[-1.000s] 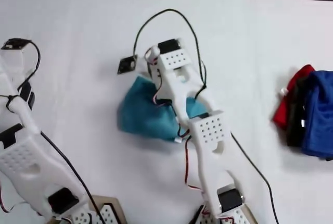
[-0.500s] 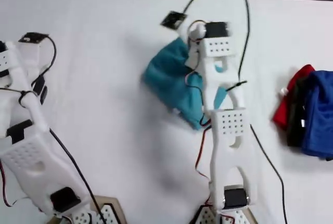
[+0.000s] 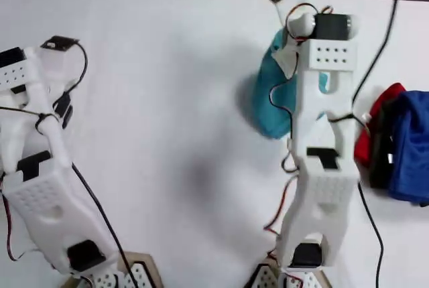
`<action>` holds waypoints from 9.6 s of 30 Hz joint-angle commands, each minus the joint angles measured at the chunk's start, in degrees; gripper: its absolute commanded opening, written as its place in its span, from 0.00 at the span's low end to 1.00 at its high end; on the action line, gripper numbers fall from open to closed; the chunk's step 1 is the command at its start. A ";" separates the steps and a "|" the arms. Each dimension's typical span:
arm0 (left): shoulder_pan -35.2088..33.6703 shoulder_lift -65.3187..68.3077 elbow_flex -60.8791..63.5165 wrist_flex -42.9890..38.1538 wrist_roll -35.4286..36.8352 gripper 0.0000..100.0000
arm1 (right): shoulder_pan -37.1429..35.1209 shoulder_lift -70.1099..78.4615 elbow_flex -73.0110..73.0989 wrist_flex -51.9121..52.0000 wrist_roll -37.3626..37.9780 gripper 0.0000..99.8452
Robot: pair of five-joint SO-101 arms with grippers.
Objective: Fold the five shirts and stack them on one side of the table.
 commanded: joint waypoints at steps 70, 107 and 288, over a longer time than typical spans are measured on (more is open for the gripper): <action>7.21 -4.66 7.16 -3.34 5.89 0.02 | 48.48 5.05 -5.54 0.75 5.27 0.17; -31.21 -25.49 4.79 -14.59 -12.31 0.21 | 8.48 -25.63 21.36 0.84 -1.76 0.40; -13.54 -56.35 56.40 -19.25 -18.29 0.25 | -40.22 -12.53 41.23 -8.92 -2.64 0.41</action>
